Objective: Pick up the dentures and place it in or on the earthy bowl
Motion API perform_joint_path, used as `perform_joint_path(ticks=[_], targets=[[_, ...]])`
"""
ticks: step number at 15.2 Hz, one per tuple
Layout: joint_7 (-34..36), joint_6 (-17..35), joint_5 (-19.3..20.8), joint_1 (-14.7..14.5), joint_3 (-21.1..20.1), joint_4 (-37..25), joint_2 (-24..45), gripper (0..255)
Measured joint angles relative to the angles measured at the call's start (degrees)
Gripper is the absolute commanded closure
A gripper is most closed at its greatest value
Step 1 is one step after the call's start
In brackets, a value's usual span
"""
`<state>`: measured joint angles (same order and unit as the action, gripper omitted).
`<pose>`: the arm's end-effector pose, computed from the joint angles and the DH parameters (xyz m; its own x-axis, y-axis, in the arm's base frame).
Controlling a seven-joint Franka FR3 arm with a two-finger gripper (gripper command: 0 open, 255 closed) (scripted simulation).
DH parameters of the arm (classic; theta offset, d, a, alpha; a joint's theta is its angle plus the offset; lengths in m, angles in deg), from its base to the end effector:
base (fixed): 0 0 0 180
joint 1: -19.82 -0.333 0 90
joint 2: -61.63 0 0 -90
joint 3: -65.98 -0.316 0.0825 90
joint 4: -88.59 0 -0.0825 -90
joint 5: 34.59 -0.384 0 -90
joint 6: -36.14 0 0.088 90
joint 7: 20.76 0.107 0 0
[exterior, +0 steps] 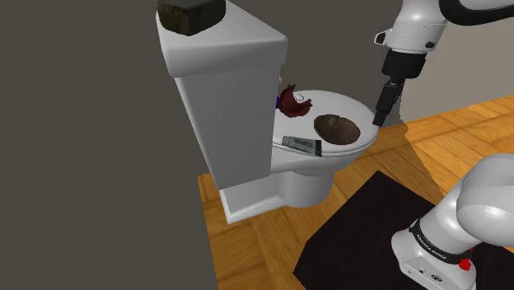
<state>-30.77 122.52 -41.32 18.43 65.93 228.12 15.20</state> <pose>0.2903 0.0205 0.5564 0.9744 0.2041 -0.0946 0.1906 -0.9724 -0.1349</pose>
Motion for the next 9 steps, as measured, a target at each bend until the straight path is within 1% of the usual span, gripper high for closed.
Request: perform_joint_path(ticks=[2,4,9], targets=[[0.0,0.8,0.0,0.1,0.0,-0.5,1.1,0],[-0.4,3.4,0.3,0.4,0.3,-1.0,3.8,0],[-0.7,10.7,0.5,0.9,0.7,-5.6,14.0,0]])
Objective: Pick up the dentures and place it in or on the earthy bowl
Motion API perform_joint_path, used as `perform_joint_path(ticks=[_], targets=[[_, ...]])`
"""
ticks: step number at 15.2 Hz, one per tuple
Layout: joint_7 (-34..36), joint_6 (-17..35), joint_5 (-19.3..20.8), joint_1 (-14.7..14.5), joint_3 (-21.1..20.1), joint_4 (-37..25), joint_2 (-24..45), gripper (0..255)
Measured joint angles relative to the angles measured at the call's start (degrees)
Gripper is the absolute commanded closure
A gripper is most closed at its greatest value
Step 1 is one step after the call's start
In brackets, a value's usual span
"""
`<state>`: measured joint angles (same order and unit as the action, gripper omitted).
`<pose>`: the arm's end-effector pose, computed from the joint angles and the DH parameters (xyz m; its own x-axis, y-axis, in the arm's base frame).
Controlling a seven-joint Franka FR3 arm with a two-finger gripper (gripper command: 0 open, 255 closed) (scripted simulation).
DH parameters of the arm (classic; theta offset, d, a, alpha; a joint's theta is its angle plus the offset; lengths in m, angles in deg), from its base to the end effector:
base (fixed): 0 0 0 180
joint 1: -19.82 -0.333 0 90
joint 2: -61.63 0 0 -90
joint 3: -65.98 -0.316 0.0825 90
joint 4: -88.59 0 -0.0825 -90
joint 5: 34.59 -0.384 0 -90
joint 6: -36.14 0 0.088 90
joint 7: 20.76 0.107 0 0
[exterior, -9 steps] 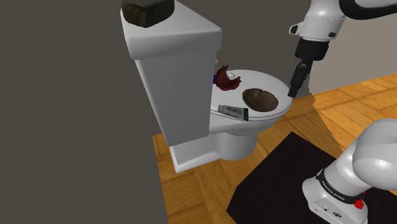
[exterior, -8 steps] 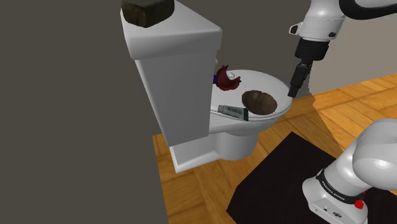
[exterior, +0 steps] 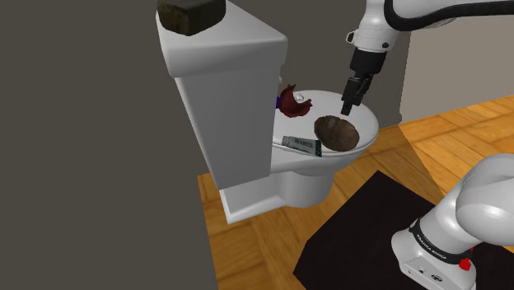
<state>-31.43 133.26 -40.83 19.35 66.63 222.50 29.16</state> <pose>0.3725 0.0086 0.5359 0.9840 0.1698 -0.0540 0.1621 -0.9789 -0.1247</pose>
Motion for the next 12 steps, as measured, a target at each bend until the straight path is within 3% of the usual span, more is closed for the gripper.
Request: perform_joint_path(ticks=[12], targets=[[-0.2,11.3,-0.2,1.1,1.3,-16.9,23.9,0]])
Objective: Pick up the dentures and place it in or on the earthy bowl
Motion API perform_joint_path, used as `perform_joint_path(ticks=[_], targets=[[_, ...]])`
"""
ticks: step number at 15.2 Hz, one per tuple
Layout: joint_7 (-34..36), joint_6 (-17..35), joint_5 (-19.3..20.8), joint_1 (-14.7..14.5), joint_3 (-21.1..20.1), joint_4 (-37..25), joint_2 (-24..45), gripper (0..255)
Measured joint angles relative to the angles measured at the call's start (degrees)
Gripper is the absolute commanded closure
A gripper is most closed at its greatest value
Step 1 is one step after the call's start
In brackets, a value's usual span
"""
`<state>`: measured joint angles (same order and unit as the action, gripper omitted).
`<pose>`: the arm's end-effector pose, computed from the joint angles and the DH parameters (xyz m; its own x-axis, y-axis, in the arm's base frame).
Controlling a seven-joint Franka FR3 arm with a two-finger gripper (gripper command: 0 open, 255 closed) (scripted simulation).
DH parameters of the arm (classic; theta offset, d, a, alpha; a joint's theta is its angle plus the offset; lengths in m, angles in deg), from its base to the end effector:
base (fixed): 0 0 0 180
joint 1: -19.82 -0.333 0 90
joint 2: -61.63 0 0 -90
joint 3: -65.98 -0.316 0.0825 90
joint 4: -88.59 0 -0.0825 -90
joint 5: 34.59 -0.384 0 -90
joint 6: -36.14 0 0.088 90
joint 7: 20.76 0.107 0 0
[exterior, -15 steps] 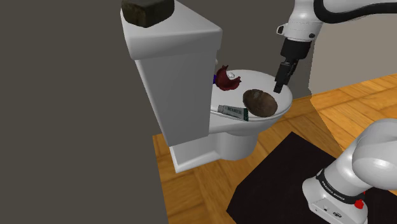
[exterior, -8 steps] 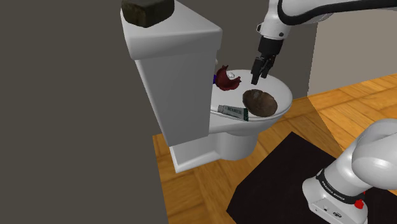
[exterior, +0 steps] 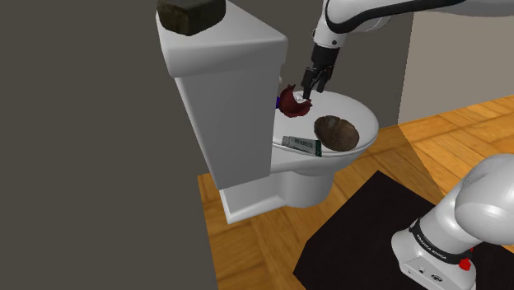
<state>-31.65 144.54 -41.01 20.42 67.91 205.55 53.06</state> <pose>0.5129 -0.0151 0.5084 0.9938 0.1096 0.0191 0.1110 -0.9878 -0.1095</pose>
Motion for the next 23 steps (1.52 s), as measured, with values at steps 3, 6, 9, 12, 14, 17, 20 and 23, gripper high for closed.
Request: perform_joint_path(ticks=[3,6,9,12,14,17,20,23], targets=[[-0.1,1.0,-0.2,0.3,0.4,-6.1,6.1,0],[-0.1,1.5,-0.5,0.7,0.8,-12.9,12.3,0],[0.1,1.7,-0.8,0.9,1.0,-18.4,17.1,0],[0.0,3.6,-0.9,0.9,0.9,-18.0,18.5,0],[-0.1,4.9,-1.0,0.9,0.9,-17.3,19.0,0],[-0.2,6.5,-1.1,0.8,0.8,-16.1,19.5,0],[-0.2,6.8,-1.1,0.8,0.8,-15.9,19.5,0],[-0.2,6.8,-1.1,0.8,0.8,-15.9,19.5,0]])
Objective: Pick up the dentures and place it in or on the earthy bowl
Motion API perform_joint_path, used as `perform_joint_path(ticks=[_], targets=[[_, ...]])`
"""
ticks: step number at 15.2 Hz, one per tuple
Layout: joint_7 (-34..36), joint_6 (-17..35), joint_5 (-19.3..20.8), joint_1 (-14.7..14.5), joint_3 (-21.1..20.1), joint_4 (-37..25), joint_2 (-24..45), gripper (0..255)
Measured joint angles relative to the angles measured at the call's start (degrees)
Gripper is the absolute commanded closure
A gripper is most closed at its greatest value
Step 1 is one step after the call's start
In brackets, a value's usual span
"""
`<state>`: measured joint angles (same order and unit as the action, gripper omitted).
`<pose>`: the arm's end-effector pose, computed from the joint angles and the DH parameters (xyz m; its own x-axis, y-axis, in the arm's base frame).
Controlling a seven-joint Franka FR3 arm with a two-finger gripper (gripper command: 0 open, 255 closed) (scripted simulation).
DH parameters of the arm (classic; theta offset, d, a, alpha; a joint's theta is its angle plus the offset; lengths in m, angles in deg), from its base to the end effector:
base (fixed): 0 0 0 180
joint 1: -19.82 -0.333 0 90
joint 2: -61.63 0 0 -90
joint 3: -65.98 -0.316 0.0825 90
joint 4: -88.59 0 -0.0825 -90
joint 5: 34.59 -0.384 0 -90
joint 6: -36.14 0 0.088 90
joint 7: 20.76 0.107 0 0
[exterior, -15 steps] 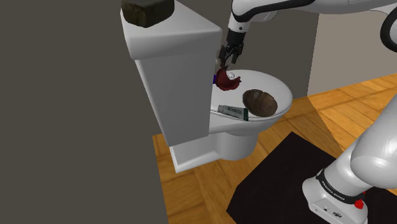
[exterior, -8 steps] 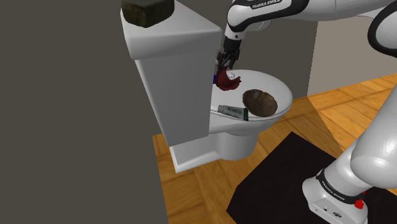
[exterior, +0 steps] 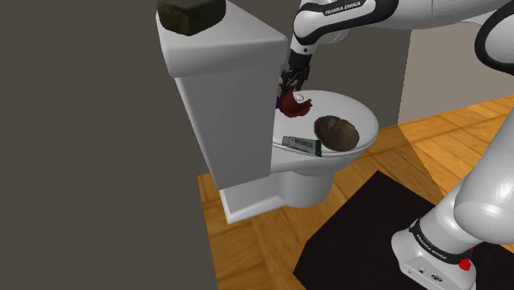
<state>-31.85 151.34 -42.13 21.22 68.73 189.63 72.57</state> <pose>0.6210 -0.0356 0.4590 0.9951 0.0656 0.0741 0.0728 -0.9923 -0.1003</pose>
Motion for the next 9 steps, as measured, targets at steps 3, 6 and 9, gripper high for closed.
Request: perform_joint_path(ticks=[3,6,9], targets=[[0.0,0.0,0.0,0.0,0.0,0.0,0.0,255],[0.0,0.0,0.0,0.0,0.0,0.0,0.0,255],[0.0,0.0,0.0,0.0,0.0,0.0,0.0,255]])
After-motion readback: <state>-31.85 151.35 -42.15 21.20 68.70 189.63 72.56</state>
